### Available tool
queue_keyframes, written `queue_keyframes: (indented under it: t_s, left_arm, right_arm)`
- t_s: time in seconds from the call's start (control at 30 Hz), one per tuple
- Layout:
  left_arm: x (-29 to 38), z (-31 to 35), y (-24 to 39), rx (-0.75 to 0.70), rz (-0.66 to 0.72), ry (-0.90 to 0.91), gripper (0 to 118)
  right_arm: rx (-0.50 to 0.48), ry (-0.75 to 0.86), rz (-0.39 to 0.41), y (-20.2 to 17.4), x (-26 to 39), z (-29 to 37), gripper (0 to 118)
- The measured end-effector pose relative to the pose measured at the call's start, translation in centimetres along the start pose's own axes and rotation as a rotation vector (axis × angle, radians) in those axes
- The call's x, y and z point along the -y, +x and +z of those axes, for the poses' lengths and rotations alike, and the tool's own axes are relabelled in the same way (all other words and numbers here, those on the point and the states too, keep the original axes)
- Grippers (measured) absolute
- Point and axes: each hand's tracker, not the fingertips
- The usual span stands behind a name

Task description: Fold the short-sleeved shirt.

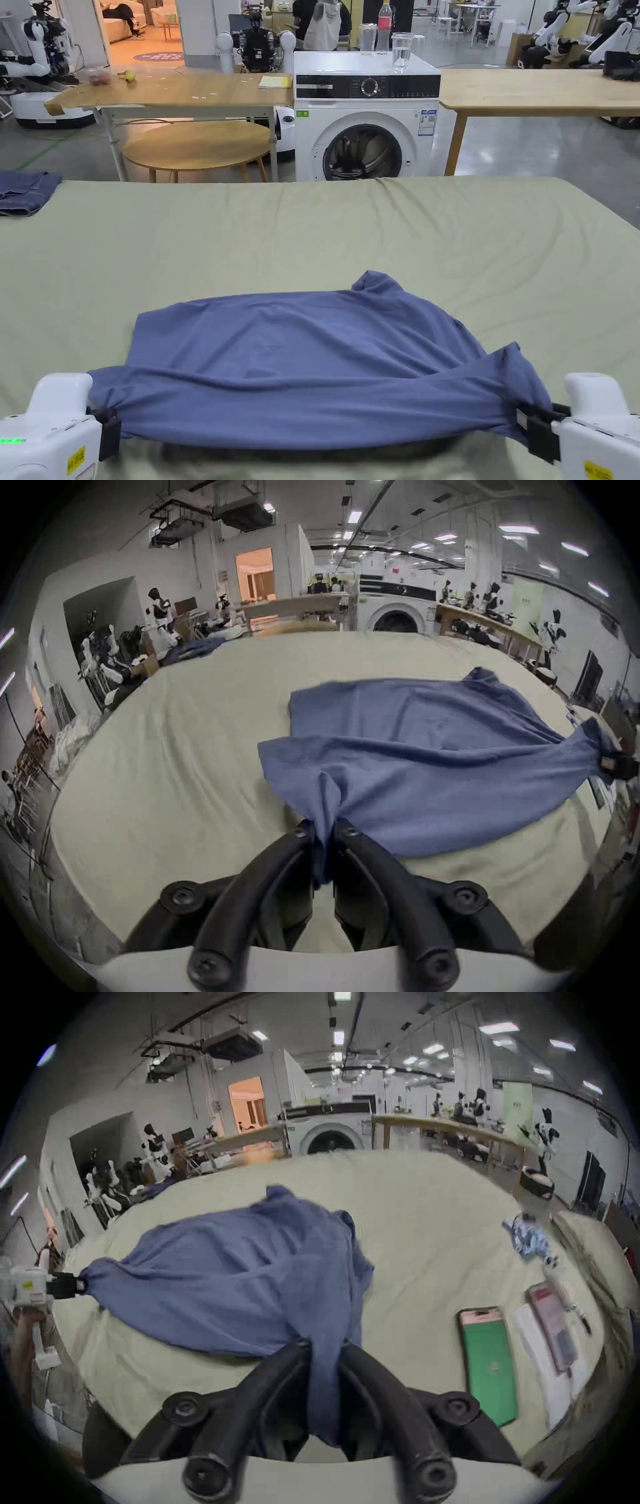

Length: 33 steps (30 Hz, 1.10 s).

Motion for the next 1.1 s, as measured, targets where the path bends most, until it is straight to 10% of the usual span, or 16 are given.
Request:
queue_keyframes:
  t_s: [0.5,0.53,0.63,0.8,0.9,0.97,1.0,1.1]
  left_arm:
    - [11.9,3.8,-2.5,0.038,0.210,-0.086,4]
    - [11.9,4.6,-2.5,0.023,0.223,-0.059,25]
    - [10.7,6.6,-2.5,-0.016,0.173,0.045,118]
    - [6.0,8.6,1.1,-0.043,0.033,0.237,118]
    - [3.9,8.5,3.4,-0.065,-0.023,0.300,104]
    - [3.0,7.9,4.0,-0.021,-0.036,0.277,9]
    - [2.7,7.3,4.3,-0.024,-0.046,0.252,0]
    - [2.4,6.0,3.9,-0.022,-0.051,0.244,0]
  right_arm:
    - [-0.015,-0.227,-0.073,0.4,10.2,1.0,2]
    - [0.000,-0.220,-0.083,0.4,10.0,1.5,15]
    - [-0.025,-0.133,-0.086,-0.7,8.2,3.2,113]
    - [-0.047,0.146,-0.020,-6.3,2.8,5.0,117]
    - [-0.031,0.274,0.000,-9.5,1.1,5.0,108]
    - [-0.054,0.306,0.014,-10.9,0.8,4.6,37]
    - [-0.043,0.305,0.027,-11.5,0.7,4.3,0]
    - [-0.070,0.322,0.053,-12.5,0.7,3.7,0]
